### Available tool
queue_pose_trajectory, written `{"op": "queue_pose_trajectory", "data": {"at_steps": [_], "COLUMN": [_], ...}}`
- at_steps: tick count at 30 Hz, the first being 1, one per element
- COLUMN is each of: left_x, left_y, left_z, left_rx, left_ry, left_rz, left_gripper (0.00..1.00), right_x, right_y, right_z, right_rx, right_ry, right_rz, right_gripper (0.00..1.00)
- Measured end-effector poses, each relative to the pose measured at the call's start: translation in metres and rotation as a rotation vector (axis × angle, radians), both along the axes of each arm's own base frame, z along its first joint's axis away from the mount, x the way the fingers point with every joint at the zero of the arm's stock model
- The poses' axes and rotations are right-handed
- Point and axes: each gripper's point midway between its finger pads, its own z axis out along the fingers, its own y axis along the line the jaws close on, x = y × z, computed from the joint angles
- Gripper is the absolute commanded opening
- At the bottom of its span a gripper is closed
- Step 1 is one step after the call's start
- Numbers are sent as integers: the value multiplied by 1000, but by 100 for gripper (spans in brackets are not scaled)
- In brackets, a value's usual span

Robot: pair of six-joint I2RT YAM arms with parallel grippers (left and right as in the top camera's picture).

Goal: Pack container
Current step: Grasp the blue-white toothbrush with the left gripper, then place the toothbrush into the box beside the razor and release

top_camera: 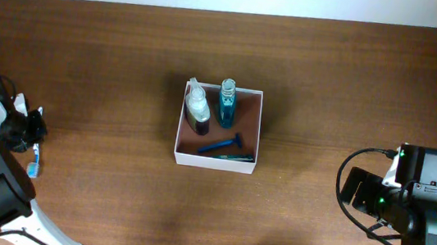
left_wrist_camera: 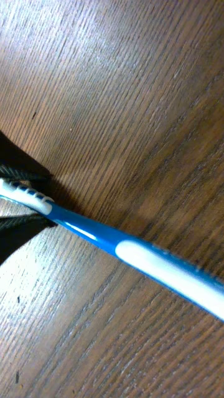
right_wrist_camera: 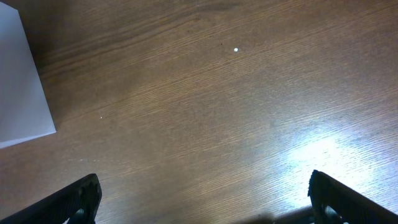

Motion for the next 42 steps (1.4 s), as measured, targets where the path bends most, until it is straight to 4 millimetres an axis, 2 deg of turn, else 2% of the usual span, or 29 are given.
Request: {"op": "queue_pose_trajectory", "data": {"at_steps": [7,13,17,18,22,25,28,30,31,33,36,39,42], "left_x": [0,1,5,7,34,54,68,67,61,48,28,12,-1], "left_y": [0,-1,-12,-16,-40,-79,-158,-206,-253,-299,-356,-396,-433], "left_z": [0,1,6,10,74,132,198,221,238,253,261,256,233], "left_rx": [-1,-7,-53,-62,-47,-5,18,30,21,27,33,34,12], "left_ry": [-1,-8,-44,-62,-247,-389,-557,-620,-671,-718,-756,-760,-712], "left_rz": [-1,-1,-9,-13,-85,-203,-437,-600,-756,-938,-1198,-1405,-1580], "left_gripper": [1,1,1,1,1,0,0,1,1,0,0,0,1], "right_x": [0,0,0,0,0,0,0,0,0,0,0,0,0], "right_y": [0,0,0,0,0,0,0,0,0,0,0,0,0], "right_z": [0,0,0,0,0,0,0,0,0,0,0,0,0], "right_rx": [0,0,0,0,0,0,0,0,0,0,0,0,0], "right_ry": [0,0,0,0,0,0,0,0,0,0,0,0,0], "right_rz": [0,1,0,1,0,0,0,0,0,0,0,0,0], "right_gripper": [99,99,99,99,99,99,99,99,99,99,99,99,99]}}
